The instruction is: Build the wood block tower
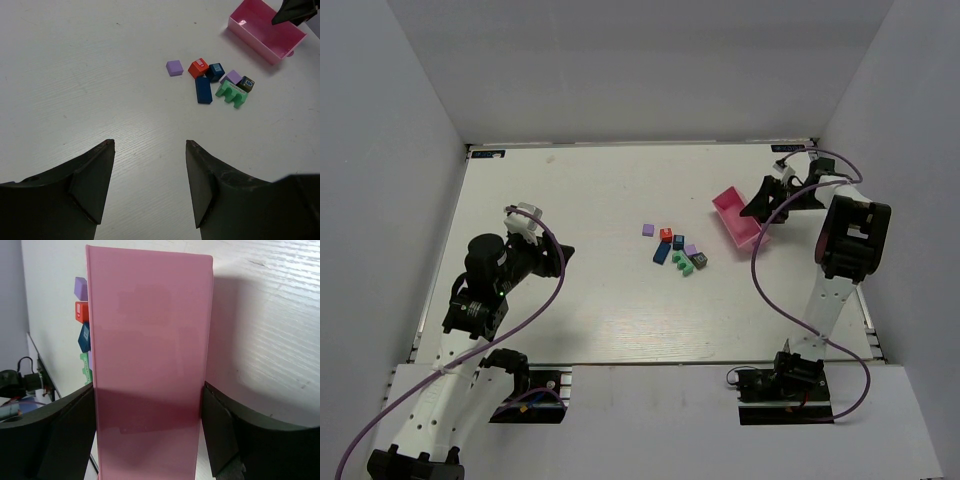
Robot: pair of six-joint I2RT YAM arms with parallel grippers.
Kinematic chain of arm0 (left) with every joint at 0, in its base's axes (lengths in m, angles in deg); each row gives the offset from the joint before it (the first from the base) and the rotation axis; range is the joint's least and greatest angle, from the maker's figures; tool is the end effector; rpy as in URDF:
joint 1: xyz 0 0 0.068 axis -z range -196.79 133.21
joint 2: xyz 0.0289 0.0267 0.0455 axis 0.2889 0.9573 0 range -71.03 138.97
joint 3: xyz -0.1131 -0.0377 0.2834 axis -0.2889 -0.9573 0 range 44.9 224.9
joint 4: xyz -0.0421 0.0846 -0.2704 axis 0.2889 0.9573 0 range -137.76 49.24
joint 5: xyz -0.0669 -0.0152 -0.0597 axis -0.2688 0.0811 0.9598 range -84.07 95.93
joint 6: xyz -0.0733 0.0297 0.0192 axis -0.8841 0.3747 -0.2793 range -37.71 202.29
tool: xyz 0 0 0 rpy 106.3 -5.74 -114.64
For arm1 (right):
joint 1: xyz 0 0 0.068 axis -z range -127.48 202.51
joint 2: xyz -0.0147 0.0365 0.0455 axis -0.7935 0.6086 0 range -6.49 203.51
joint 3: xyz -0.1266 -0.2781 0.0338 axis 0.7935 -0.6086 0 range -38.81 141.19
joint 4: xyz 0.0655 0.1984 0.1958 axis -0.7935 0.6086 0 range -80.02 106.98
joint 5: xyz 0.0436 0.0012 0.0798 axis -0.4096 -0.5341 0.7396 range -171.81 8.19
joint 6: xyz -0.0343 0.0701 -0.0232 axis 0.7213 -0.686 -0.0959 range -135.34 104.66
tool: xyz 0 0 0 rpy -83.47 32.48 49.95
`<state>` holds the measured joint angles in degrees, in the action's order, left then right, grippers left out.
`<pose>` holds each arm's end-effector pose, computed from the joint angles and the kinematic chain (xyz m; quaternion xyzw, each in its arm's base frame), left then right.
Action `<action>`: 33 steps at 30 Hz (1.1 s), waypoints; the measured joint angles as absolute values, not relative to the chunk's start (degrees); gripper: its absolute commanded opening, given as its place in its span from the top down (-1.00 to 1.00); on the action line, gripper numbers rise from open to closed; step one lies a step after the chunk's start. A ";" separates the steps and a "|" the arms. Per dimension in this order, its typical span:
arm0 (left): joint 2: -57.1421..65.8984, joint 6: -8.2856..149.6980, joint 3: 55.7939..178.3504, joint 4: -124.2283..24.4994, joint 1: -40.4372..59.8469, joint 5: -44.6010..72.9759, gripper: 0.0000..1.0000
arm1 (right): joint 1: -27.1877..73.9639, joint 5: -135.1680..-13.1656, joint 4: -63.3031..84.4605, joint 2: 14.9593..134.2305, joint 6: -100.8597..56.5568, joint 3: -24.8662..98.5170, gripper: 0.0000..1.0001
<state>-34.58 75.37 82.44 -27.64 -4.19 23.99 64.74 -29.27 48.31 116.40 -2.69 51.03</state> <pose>0.1735 -0.0611 0.3107 0.1309 0.7987 -0.2232 0.5433 0.4812 -0.0470 0.1565 -0.0749 0.8847 0.3952 0.2358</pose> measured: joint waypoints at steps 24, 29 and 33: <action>-33.95 75.37 82.44 -27.64 -4.19 24.01 -0.38 | 66.71 -32.42 50.39 120.10 0.89 53.98 -0.80; -33.55 75.37 82.44 -27.62 -4.19 24.01 -0.38 | 66.78 -36.92 50.45 116.43 2.16 54.12 -0.80; -33.18 75.39 82.44 -27.62 -4.19 24.01 -0.38 | 66.75 -40.36 50.41 109.56 3.65 54.44 -0.80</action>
